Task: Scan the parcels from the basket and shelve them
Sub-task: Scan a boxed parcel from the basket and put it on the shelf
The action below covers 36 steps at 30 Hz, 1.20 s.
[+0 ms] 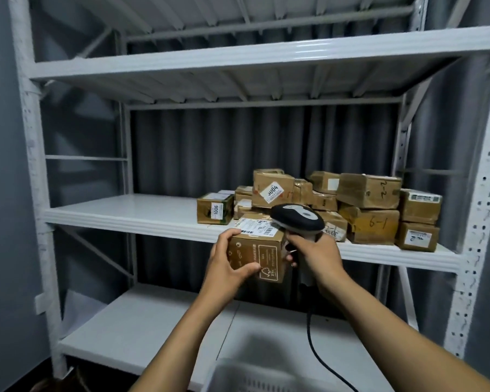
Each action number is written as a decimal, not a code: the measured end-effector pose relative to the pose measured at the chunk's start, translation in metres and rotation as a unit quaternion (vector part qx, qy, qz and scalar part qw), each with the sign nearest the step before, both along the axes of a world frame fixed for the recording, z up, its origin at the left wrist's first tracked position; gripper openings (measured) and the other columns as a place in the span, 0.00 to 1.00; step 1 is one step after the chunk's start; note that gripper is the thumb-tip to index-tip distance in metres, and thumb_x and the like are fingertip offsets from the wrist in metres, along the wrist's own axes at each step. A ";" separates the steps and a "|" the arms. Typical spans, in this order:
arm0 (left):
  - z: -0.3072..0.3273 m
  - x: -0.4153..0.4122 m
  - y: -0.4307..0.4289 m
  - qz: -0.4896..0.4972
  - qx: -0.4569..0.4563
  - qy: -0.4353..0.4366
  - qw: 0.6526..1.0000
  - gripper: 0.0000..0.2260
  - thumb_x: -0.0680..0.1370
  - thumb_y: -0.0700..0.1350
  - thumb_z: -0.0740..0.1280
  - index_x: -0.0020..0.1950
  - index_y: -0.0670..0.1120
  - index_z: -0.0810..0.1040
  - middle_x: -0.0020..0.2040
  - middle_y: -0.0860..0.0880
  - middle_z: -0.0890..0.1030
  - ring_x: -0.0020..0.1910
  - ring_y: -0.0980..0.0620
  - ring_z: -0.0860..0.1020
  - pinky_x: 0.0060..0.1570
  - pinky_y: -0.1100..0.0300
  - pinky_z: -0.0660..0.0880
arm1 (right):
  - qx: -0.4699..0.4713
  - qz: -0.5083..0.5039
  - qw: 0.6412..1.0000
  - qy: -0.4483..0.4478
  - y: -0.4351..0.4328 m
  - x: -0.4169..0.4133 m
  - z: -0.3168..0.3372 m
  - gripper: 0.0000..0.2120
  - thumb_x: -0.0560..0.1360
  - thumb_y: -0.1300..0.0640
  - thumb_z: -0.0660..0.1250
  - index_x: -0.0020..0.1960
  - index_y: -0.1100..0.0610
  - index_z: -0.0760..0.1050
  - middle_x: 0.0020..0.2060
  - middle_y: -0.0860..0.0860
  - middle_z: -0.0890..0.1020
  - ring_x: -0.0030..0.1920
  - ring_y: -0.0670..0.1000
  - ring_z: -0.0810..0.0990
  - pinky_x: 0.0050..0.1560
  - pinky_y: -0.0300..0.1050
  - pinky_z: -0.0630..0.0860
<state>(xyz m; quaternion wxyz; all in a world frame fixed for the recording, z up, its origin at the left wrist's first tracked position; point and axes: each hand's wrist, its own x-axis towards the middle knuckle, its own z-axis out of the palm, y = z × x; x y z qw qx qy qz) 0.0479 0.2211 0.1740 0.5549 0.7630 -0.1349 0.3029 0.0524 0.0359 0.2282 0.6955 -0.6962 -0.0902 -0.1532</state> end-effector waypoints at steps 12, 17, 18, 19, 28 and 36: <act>0.075 0.084 0.074 0.128 -0.038 -0.057 0.989 0.31 0.70 0.41 0.77 0.65 0.57 0.65 0.66 0.49 0.71 0.60 0.52 0.72 0.57 0.58 0.71 | -0.059 -0.077 0.995 -0.024 0.018 0.078 0.066 0.06 0.71 0.60 0.71 0.41 0.63 0.78 0.31 0.57 0.81 0.28 0.53 0.78 0.33 0.47 0.75; 0.102 0.152 0.074 0.142 -0.036 -0.035 0.989 0.32 0.70 0.42 0.77 0.67 0.55 0.64 0.66 0.47 0.71 0.58 0.51 0.73 0.52 0.60 0.71 | -0.061 -0.107 0.992 -0.022 0.011 0.120 0.080 0.09 0.71 0.56 0.72 0.45 0.63 0.79 0.32 0.57 0.83 0.31 0.55 0.80 0.40 0.54 0.78; 0.105 0.164 0.073 0.144 -0.024 -0.031 0.989 0.32 0.70 0.42 0.76 0.68 0.55 0.64 0.66 0.47 0.71 0.56 0.53 0.72 0.53 0.60 0.70 | -0.066 -0.109 0.992 -0.025 0.010 0.126 0.083 0.08 0.72 0.56 0.72 0.46 0.62 0.79 0.34 0.56 0.83 0.33 0.55 0.80 0.42 0.54 0.79; 0.109 0.178 0.070 0.143 -0.011 -0.028 0.989 0.32 0.70 0.42 0.76 0.69 0.54 0.64 0.67 0.46 0.70 0.56 0.53 0.71 0.54 0.60 0.69 | -0.074 -0.108 0.991 -0.029 0.009 0.134 0.086 0.07 0.73 0.56 0.72 0.46 0.60 0.79 0.35 0.56 0.84 0.35 0.54 0.81 0.42 0.53 0.79; 0.125 0.278 0.056 0.132 0.059 -0.007 0.990 0.30 0.72 0.42 0.74 0.68 0.54 0.63 0.67 0.45 0.70 0.62 0.48 0.72 0.55 0.58 0.69 | -0.073 -0.116 0.989 -0.050 -0.006 0.183 0.095 0.06 0.73 0.59 0.72 0.43 0.62 0.79 0.32 0.56 0.83 0.30 0.53 0.79 0.31 0.42 0.73; 0.120 0.322 0.049 0.198 0.105 0.062 0.973 0.43 0.74 0.50 0.73 0.78 0.46 0.48 0.72 0.41 0.69 0.68 0.40 0.70 0.66 0.45 0.69 | -0.089 -0.106 0.989 -0.059 -0.013 0.191 0.093 0.07 0.74 0.59 0.71 0.43 0.64 0.79 0.33 0.57 0.82 0.28 0.52 0.78 0.31 0.42 0.74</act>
